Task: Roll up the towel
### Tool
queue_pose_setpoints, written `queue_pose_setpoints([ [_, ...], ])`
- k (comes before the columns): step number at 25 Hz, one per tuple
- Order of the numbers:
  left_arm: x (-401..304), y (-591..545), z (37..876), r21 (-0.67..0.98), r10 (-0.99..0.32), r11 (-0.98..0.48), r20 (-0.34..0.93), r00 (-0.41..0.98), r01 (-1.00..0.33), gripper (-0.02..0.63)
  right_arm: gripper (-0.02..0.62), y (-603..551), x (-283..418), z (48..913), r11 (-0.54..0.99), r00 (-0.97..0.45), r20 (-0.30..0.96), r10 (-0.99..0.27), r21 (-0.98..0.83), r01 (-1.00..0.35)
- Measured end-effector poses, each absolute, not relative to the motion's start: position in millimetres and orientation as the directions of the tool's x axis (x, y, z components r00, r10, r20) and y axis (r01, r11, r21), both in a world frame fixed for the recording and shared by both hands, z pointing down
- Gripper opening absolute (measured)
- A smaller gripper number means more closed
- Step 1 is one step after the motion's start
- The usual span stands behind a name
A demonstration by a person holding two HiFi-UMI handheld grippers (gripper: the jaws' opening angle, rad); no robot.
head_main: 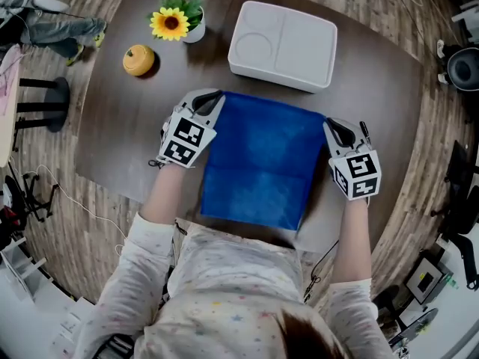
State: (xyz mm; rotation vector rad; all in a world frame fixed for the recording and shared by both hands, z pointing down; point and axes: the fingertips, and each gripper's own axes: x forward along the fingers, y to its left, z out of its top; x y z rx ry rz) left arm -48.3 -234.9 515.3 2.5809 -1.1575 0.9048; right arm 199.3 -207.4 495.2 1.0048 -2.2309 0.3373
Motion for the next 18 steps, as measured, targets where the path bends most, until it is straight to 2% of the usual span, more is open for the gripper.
queue_pose_setpoints([
  [8, -57.7, -168.3, 484.9, -0.043, -0.609, -0.711, 0.535, 0.585, -0.701, 0.028, 0.018, -137.5, 193.5, 464.0, 0.666, -0.488, 0.638, -0.596, 0.052, -0.744],
  [18, -75.6, -75.5, 478.2, -0.023, -0.557, -0.767, 0.521, 0.647, -0.642, 0.028, 0.018, -45.8, 175.9, 464.5, 0.621, -0.420, 0.649, -0.634, 0.104, -0.777],
])
